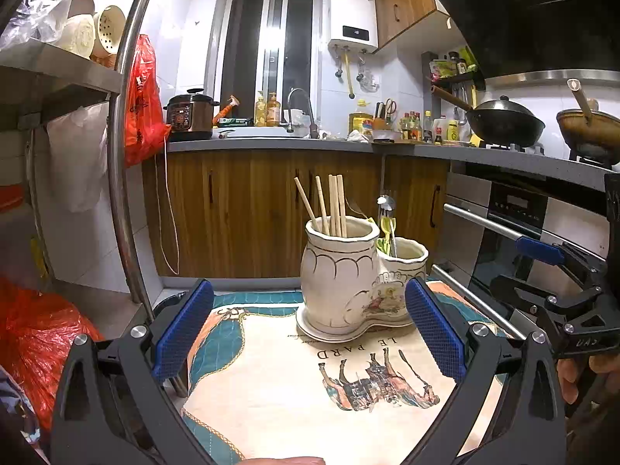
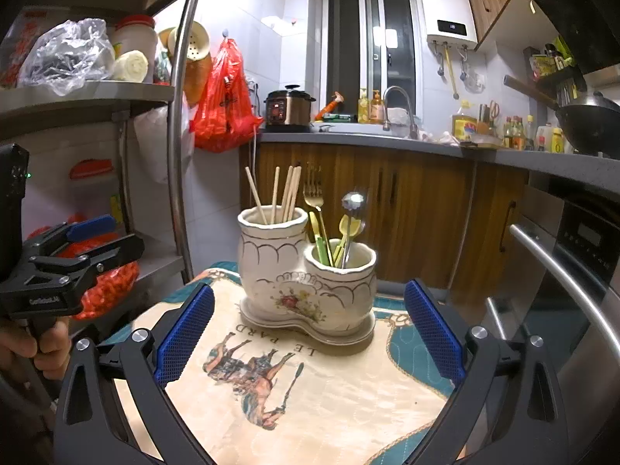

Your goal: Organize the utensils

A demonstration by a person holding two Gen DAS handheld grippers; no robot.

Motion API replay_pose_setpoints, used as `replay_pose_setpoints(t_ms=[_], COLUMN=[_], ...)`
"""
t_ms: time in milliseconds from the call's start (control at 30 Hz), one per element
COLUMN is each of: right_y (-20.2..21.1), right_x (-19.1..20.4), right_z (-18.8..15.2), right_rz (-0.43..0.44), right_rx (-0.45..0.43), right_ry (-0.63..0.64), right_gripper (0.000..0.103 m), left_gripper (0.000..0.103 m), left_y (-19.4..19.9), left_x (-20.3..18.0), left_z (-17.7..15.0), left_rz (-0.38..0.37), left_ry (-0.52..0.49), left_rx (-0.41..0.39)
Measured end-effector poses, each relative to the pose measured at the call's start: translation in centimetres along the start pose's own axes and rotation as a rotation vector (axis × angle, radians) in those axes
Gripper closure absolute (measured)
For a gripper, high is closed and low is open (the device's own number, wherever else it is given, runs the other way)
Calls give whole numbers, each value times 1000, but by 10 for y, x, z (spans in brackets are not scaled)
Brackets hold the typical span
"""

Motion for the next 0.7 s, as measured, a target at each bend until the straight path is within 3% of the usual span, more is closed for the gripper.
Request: replay_pose_setpoints(t_ms=[700], right_y=[2], right_x=[1], right_z=[1], right_rz=[2], right_rx=[-4], right_ry=[6], right_gripper=[5], left_gripper=[5], left_y=[0], left_x=[0], left_z=[0], left_rz=[-7], left_ry=[-1], left_rx=[-3])
Point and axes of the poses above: each gripper's, at about its wrist camera, not at the fingertips, and y roughly against the way its jaws point, x to its left, z to its top, the point moved 1 cm from there along -y, roughly the way its jaws point, and after that the axes turned 15 degrees about x, right-handed, at the moved point
